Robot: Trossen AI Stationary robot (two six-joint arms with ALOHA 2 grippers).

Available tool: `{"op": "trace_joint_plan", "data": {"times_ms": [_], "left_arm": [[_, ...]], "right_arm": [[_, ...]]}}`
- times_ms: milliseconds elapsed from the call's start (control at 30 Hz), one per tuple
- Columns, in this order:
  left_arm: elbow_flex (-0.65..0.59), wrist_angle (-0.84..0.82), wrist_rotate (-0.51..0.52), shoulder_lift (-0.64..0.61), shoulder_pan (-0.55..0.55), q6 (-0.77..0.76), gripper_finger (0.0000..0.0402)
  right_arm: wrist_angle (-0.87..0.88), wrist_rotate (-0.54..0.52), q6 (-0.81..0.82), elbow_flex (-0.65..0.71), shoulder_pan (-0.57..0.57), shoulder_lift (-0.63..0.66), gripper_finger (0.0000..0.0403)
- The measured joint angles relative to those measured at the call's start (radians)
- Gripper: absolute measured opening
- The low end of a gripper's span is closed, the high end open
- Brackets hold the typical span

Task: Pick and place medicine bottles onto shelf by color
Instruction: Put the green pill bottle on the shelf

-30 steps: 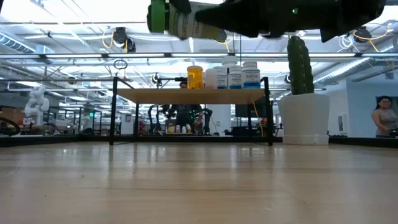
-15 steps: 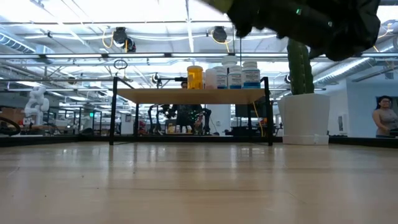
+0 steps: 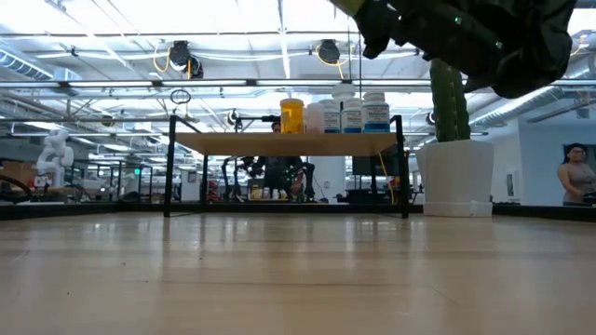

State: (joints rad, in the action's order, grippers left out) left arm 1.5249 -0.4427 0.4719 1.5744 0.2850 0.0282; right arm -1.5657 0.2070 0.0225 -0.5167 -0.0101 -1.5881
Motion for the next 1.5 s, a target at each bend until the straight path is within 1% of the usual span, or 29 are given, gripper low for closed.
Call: {"op": "trace_joint_plan", "data": {"times_ms": [100, 233, 333, 433, 600, 733, 900, 1000, 1133, 1200, 1267, 1367, 1500], "left_arm": [[-0.082, 0.098, 0.064, -0.001, 0.018, 0.032, 0.0323], [-0.161, 0.212, 0.105, -0.007, 0.025, 0.041, 0.0314], [-0.186, 0.269, 0.116, -0.006, 0.023, 0.035, 0.0308], [-0.2, 0.367, 0.121, -0.007, 0.03, 0.075, 0.0299], [-0.203, 0.384, 0.126, -0.026, 0.058, 0.119, 0.0273], [-0.203, 0.328, 0.129, -0.039, 0.063, 0.083, 0.0245], [-0.203, 0.309, 0.129, -0.045, 0.057, 0.049, 0.0208], [-0.203, 0.309, 0.116, -0.051, 0.054, 0.052, 0.0204], [-0.203, 0.287, 0.104, -0.07, 0.046, 0.044, 0.0212], [-0.192, 0.252, 0.095, -0.074, 0.026, 0.028, 0.021], [-0.167, 0.171, 0.073, -0.087, 0.001, -0.001, 0.0204], [-0.102, 0.047, -0.01, -0.106, -0.053, -0.06, 0.0203], [-0.023, -0.133, -0.084, -0.101, -0.129, -0.104, 0.0203]], "right_arm": [[-0.001, 0.02, 0.005, 0.001, 0.007, 0.015, 0.0222], [-0.002, 0.061, 0.008, 0.003, 0.009, 0.027, 0.0222], [-0.002, 0.064, 0.011, 0.003, 0.009, 0.027, 0.0222], [-0.001, 0.063, 0.018, 0.003, 0.009, 0.027, 0.0222], [-0.002, 0.063, 0.018, 0.003, 0.009, 0.027, 0.0222], [-0.002, 0.064, 0.019, 0.003, 0.008, 0.027, 0.0222], [-0.002, 0.063, 0.026, 0.003, 0.009, 0.027, 0.0222], [-0.003, 0.058, 0.03, 0.002, 0.009, 0.027, 0.0222], [-0.002, 0.052, 0.043, 0.0, 0.012, 0.027, 0.023], [-0.001, 0.048, 0.044, -0.002, 0.021, 0.027, 0.0245], [0.019, 0.046, 0.044, 0.001, 0.034, 0.027, 0.0267], [0.079, 0.032, 0.059, 0.002, 0.056, 0.028, 0.0304], [0.17, 0.022, 0.054, 0.002, 0.087, 0.027, 0.0349]]}}
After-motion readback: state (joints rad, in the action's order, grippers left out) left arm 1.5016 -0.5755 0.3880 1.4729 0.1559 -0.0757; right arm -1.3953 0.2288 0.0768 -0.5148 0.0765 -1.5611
